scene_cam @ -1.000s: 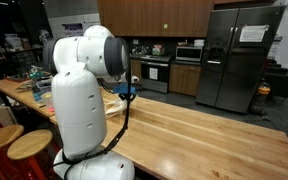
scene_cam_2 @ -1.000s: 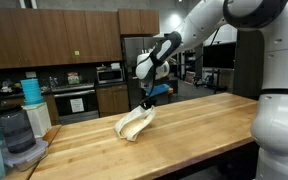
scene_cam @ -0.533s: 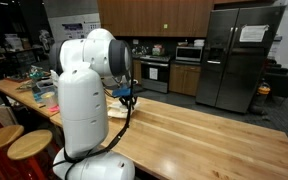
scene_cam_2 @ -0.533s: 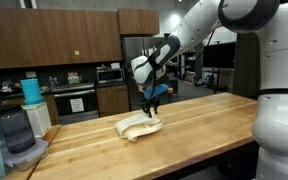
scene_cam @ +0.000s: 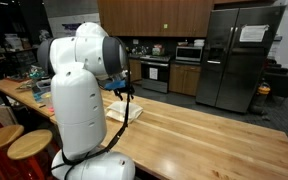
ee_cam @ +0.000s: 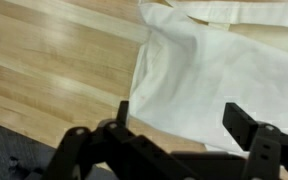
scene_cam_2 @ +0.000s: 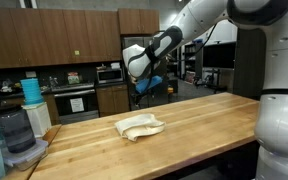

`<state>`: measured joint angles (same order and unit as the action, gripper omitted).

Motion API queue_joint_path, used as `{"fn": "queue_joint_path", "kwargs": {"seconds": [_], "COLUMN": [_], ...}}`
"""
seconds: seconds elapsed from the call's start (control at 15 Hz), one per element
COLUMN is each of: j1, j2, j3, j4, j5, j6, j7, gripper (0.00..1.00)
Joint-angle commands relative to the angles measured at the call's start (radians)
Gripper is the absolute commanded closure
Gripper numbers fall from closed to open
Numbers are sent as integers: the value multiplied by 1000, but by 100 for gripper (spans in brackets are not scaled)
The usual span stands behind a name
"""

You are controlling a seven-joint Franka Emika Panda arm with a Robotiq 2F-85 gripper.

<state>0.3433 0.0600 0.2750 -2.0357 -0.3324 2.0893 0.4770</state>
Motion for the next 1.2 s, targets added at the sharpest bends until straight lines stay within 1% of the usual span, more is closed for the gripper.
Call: {"fn": "queue_joint_path", "kwargs": {"seconds": [0.0,0.4,0.47,0.53,0.67,0.87,0.93,1.13], "j1": [2,0,-1,0,3,7,8,8], "j2": [-8,63,80,99,131,179,188,207], "j3": [12,0,-3,-3,-3,-5,-7,-8], "j4": [3,1,2,2,2,16,18,21], "j5": [-18,25,43,73,134,212,230,284], "j6": [63,238,274,300,339,359,355,324], "j7": [53,123,120,108,86,49,37,4], "gripper": [0,0,0,3,5,2,0,0]}}
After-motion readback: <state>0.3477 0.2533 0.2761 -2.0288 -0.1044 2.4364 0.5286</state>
